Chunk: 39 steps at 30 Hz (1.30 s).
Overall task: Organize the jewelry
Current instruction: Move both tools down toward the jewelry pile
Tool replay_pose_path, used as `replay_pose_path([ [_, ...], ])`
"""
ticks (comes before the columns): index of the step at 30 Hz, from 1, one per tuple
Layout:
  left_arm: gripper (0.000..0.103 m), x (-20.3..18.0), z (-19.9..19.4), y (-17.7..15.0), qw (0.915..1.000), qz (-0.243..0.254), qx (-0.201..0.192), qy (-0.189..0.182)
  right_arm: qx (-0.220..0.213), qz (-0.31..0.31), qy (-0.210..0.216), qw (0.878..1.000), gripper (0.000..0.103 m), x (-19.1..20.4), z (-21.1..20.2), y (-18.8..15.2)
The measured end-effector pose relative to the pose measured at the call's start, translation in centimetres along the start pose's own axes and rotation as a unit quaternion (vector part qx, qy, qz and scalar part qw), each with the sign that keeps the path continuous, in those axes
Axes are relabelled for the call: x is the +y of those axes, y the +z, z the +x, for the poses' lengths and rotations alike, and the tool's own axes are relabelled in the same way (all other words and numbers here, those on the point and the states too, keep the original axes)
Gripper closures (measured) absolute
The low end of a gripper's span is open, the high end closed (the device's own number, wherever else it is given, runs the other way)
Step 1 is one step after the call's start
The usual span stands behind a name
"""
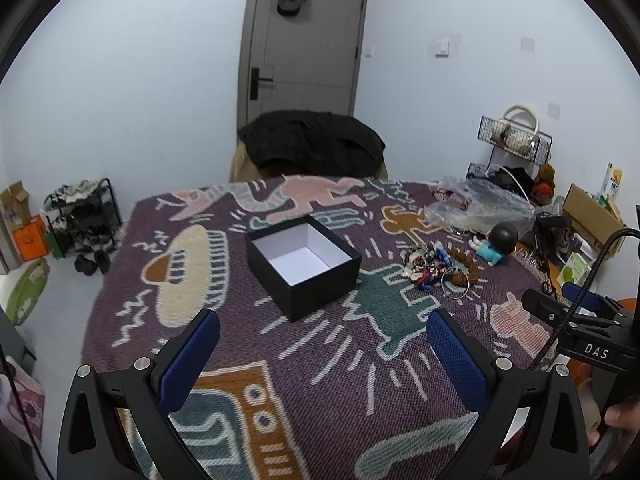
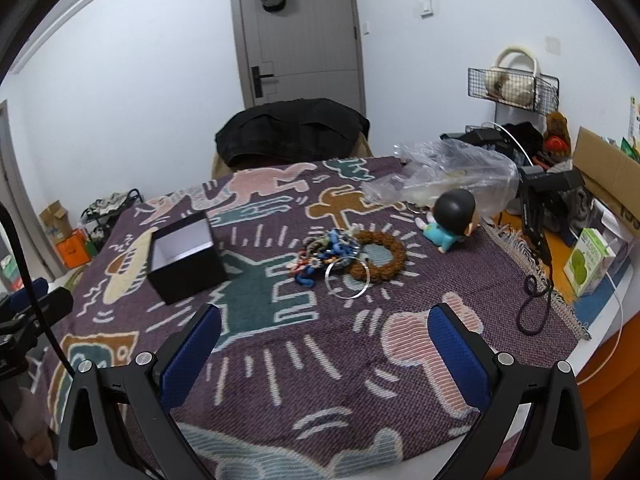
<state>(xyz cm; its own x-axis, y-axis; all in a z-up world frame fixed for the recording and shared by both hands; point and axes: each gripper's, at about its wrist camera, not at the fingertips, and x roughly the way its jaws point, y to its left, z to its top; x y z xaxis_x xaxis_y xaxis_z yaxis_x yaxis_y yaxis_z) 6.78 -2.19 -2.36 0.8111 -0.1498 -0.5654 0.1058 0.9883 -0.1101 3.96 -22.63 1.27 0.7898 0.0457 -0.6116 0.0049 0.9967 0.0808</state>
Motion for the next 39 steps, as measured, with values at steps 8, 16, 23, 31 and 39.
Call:
replay_pose_path([
  [8, 0.0, -2.1, 4.3, 1.1, 0.9991, 0.016, 0.038, -0.012, 0.024, 0.032, -0.013, 0.999, 0.0, -3.7, 2.7, 0.9],
  [16, 0.017, -5.0, 8.4, 2.0, 0.9944, 0.041, 0.071, -0.067, 0.029, 0.106, -0.003, 0.994, 0.001, -8.7, 4.7, 2.4],
  [23, 0.032, -7.1, 12.0, 2.9, 0.9879, 0.039, 0.106, -0.106, 0.046, 0.133, 0.018, 0.99, 0.027, -11.1, 6.8, 3.3],
  [31, 0.041, -9.8, 15.8, 3.7, 0.9818, 0.061, 0.136, -0.117, 0.07, 0.16, 0.044, 0.984, 0.045, -13.2, 9.0, 2.8],
  [39, 0.06, -11.4, 19.5, 3.3, 0.9763, 0.076, 0.163, -0.121, 0.089, 0.171, 0.06, 0.979, 0.053, -14.6, 10.7, 2.0],
])
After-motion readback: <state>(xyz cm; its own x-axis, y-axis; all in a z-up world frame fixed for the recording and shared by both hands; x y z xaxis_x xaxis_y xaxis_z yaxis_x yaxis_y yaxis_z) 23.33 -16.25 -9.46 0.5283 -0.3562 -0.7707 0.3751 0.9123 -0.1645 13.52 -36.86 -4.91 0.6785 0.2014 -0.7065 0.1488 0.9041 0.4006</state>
